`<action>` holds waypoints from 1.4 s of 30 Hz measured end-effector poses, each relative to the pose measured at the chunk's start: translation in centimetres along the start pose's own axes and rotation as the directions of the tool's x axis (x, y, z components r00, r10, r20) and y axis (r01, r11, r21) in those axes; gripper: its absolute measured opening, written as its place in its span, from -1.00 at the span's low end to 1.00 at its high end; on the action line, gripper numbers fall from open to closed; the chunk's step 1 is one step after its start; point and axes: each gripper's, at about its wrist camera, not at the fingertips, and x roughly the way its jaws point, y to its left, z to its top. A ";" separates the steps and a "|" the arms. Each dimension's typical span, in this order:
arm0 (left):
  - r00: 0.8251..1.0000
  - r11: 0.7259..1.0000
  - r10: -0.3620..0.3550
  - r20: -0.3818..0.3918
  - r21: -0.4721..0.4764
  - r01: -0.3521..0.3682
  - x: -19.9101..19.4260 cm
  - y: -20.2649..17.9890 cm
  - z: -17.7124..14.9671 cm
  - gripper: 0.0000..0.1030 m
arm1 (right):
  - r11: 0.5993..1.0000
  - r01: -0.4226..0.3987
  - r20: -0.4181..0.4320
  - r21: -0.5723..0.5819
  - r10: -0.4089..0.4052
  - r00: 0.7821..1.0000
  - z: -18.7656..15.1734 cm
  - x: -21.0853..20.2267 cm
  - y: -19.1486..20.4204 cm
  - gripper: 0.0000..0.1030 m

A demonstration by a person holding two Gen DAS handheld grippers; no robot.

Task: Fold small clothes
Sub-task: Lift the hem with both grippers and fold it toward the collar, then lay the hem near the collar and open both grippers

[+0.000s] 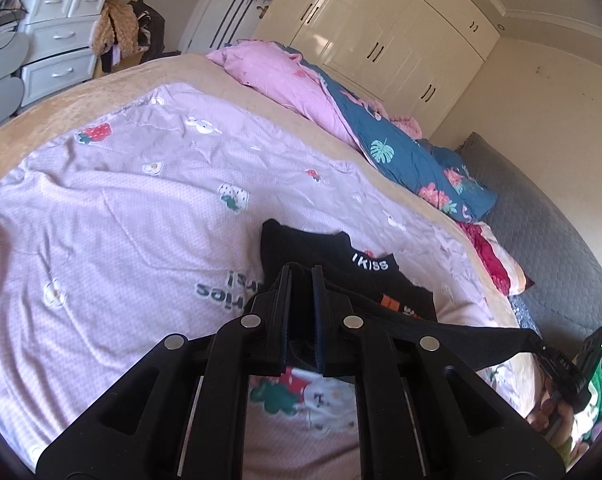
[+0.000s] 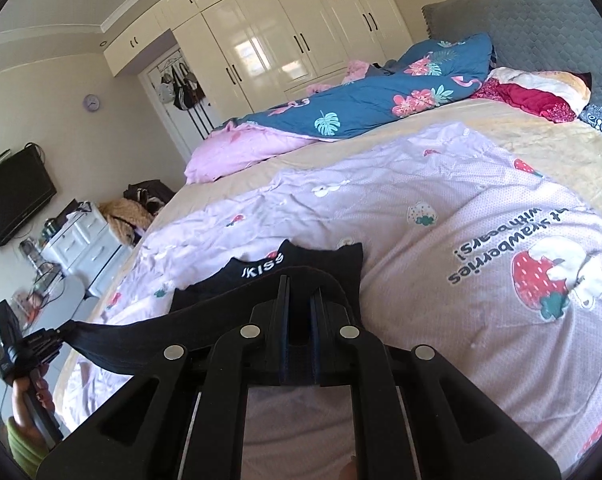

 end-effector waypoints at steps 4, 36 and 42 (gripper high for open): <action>1.000 1.000 0.010 0.008 -0.001 -0.010 1.3 -0.3 0.9 -0.94 | 1.000 0.022 0.007 0.002 -0.022 1.000 0.6 1.3 0.0 -0.85; 0.993 0.993 0.118 -0.020 0.034 -0.117 10.3 1.1 3.2 -0.99 | 0.971 0.237 -0.060 0.013 -0.236 0.970 0.5 12.3 -2.9 -0.16; 0.985 0.988 0.113 -0.128 0.115 -0.098 11.3 0.5 -0.5 -0.98 | 0.977 0.211 -0.073 0.008 -0.210 0.975 -0.9 11.3 -3.1 -0.19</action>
